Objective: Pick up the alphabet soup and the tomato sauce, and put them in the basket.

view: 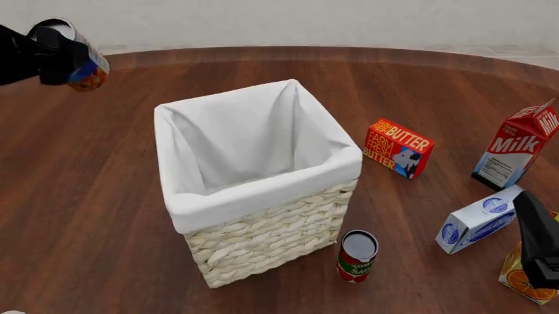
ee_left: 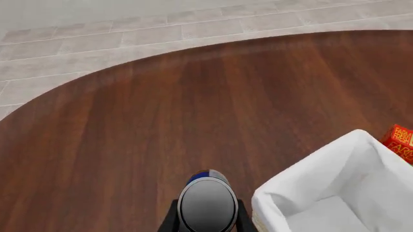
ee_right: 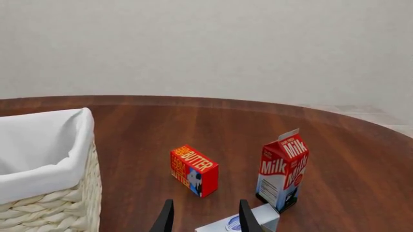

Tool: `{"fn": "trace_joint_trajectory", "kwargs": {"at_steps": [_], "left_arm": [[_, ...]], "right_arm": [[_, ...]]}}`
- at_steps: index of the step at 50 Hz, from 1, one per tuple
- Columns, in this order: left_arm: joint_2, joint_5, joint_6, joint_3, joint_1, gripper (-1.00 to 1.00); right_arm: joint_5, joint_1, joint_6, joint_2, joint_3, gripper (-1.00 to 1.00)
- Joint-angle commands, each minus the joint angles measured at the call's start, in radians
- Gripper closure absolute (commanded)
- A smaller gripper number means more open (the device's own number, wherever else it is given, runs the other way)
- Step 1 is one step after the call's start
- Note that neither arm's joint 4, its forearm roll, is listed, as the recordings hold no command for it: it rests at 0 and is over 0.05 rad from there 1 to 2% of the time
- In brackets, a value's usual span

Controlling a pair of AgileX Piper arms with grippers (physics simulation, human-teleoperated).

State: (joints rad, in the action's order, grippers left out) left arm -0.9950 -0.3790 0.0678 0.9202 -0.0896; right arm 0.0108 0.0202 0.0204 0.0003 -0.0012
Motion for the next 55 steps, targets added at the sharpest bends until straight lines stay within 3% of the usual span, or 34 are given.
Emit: {"fn": "trace_joint_trajectory", "kwargs": {"at_steps": [1,24,35,55], "left_arm": [[-0.006,0.010,0.005,0.066,-0.079,1.00],[-0.036,0.030,0.025,0.126,-0.172,1.00],[-0.030,0.036,0.005,0.132,-0.288,1.00],[-0.073,0.044,-0.006,0.151,-0.394,1.00]], "right_arm": [[0.000,0.001,0.002,0.000,0.000,-1.00],[0.000,0.003,0.003,0.000,0.000,-1.00],[0.002,0.005,0.006,0.000,0.000,-1.00],[0.001,0.010,0.007,0.000,0.000,-1.00]]}}
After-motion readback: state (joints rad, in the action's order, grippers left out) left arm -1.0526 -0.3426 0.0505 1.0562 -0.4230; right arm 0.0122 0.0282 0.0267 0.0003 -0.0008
